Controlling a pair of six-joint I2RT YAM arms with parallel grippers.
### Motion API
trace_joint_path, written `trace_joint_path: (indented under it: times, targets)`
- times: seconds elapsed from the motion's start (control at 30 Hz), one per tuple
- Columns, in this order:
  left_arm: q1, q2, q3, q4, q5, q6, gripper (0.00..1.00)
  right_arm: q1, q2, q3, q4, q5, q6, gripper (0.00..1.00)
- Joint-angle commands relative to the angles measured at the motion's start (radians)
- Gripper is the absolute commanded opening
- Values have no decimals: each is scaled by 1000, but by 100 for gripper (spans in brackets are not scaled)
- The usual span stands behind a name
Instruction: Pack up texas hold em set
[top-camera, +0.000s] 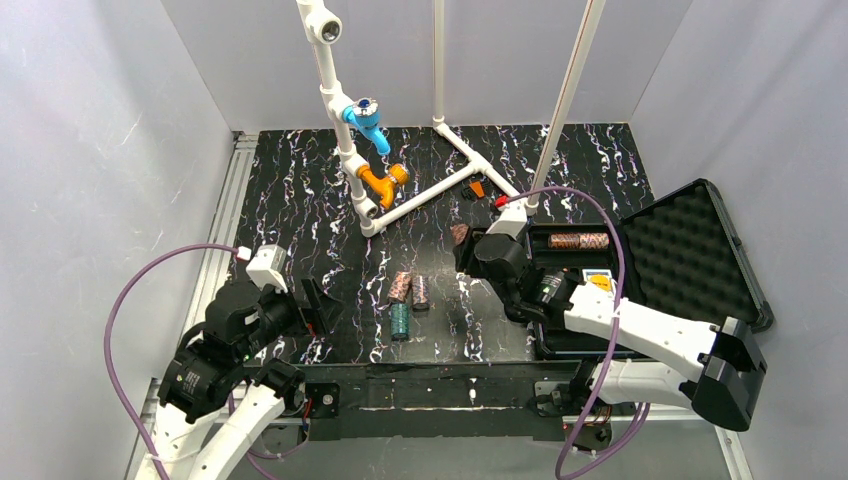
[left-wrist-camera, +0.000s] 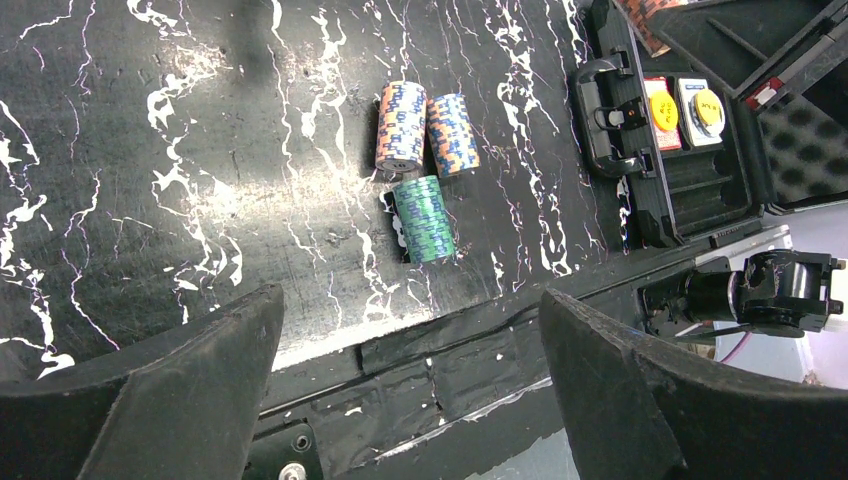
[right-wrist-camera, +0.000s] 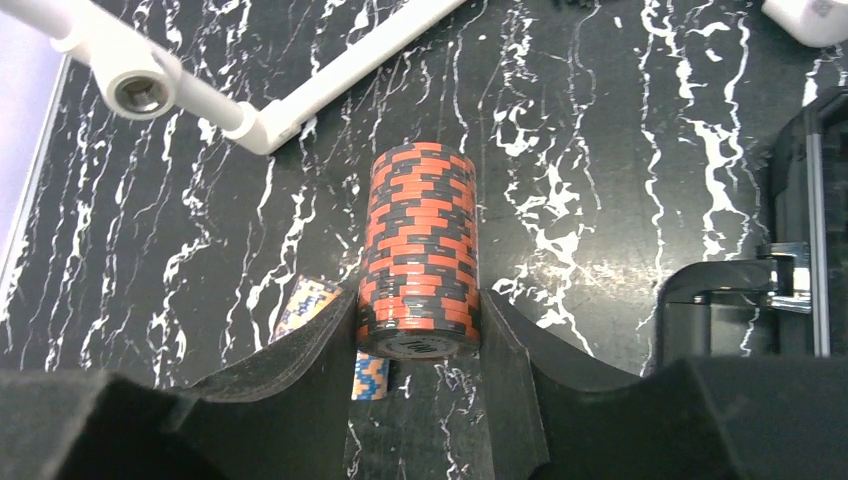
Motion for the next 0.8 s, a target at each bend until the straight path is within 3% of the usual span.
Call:
trace_joint_path:
  times: [0.0, 0.77]
  targets:
    - [-3, 0, -14, 10, 9, 12, 98, -39, -18, 24, 47, 88, 28, 1]
    - [-3, 14, -22, 23, 31, 19, 98, -324, -24, 80, -222, 198, 245, 1]
